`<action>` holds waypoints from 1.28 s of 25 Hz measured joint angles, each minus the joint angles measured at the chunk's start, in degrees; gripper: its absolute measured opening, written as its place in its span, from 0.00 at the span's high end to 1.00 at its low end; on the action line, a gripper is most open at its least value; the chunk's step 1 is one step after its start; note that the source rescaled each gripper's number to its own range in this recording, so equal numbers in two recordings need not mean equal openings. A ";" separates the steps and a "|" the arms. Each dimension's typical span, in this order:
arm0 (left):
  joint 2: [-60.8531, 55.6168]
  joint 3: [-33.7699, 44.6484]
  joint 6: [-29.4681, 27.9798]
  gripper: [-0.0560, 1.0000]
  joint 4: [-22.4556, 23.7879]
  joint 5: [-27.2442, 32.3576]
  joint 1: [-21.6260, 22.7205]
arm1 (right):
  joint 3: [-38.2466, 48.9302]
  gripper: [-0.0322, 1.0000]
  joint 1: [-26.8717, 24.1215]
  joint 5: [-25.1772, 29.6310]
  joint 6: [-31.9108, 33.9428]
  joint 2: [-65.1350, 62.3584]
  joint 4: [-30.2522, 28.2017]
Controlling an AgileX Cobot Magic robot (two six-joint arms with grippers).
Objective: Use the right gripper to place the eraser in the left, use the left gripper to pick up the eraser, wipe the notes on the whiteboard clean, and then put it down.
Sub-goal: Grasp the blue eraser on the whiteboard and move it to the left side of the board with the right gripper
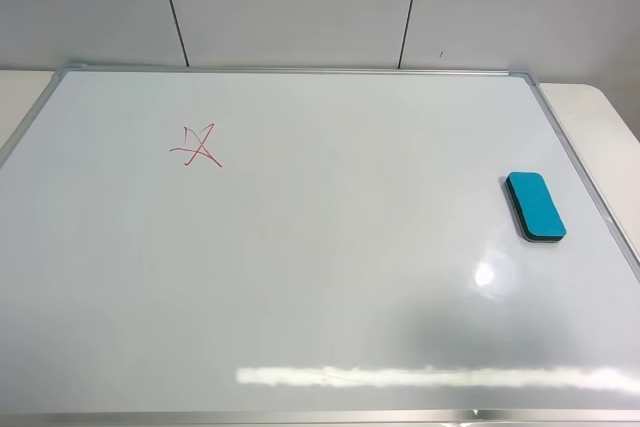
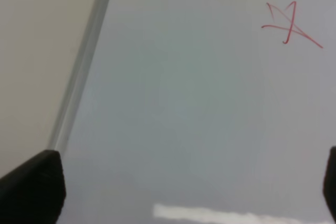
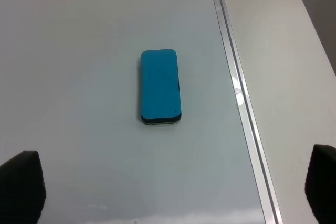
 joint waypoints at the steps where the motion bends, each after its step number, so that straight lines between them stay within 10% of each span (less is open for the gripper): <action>1: 0.00 0.00 0.00 0.00 0.00 0.00 0.00 | 0.00 0.00 0.00 0.00 0.00 0.00 0.00; 32: 0.00 0.00 0.00 0.00 0.00 0.00 0.00 | -15.28 0.00 0.00 -0.24 3.43 16.64 3.50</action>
